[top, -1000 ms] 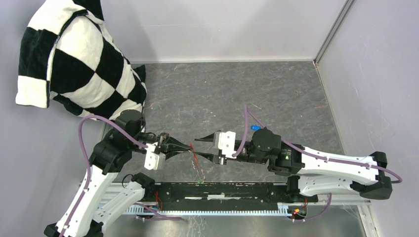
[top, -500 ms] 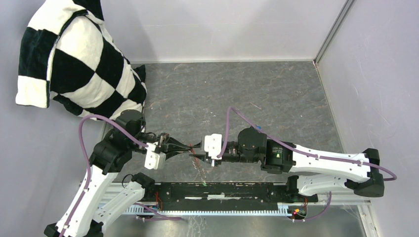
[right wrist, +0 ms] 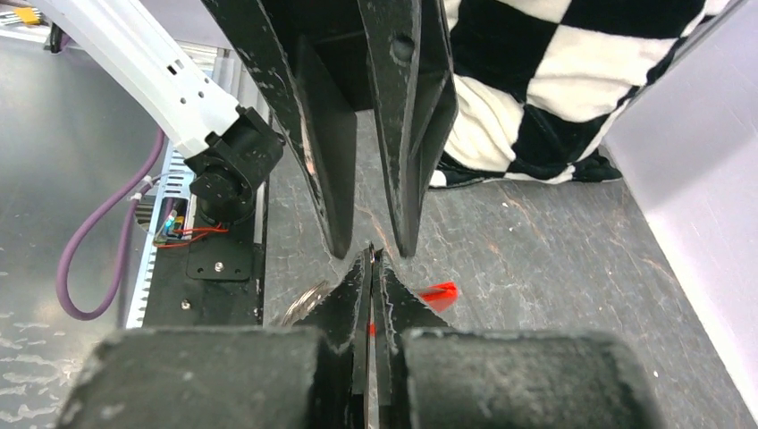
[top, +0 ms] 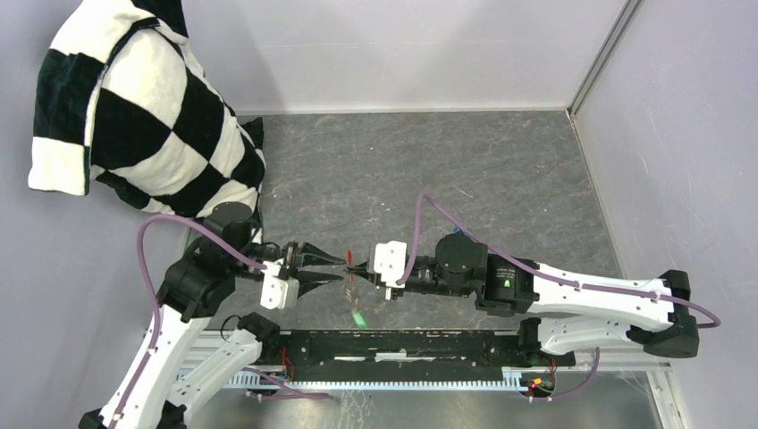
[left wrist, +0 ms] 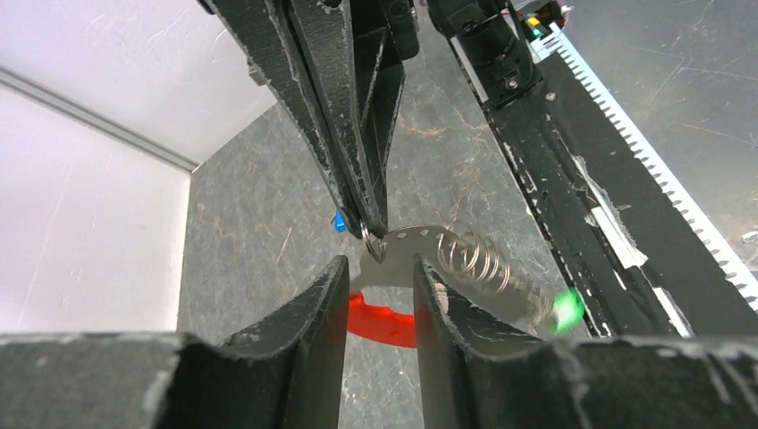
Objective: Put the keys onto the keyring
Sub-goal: Adjust the key on the keyring.
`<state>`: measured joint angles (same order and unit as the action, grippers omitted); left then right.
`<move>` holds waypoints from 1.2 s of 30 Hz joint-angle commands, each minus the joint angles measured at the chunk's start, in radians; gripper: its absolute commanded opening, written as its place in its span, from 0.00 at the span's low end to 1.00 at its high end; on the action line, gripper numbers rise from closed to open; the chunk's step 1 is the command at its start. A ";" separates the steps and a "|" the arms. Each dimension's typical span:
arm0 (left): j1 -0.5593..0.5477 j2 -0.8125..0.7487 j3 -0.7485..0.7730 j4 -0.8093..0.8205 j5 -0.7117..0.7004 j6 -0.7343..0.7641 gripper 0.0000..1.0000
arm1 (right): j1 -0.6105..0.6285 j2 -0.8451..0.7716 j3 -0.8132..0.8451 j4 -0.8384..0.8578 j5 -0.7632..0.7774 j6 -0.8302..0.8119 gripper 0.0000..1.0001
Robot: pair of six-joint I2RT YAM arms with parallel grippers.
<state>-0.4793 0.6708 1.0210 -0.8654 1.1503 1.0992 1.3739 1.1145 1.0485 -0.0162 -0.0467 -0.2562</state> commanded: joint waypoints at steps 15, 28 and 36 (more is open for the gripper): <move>-0.002 -0.082 -0.118 0.263 -0.033 -0.506 0.32 | 0.002 -0.037 -0.070 0.170 -0.007 0.066 0.01; -0.002 -0.065 -0.092 0.228 0.011 -0.507 0.20 | 0.002 -0.016 -0.048 0.145 -0.010 0.064 0.01; -0.002 -0.066 -0.098 0.190 -0.022 -0.465 0.18 | 0.002 -0.011 -0.041 0.139 0.001 0.069 0.01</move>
<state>-0.4793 0.5976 0.8974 -0.6594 1.1275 0.6353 1.3739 1.1011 0.9771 0.0734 -0.0517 -0.2016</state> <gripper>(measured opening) 0.201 0.012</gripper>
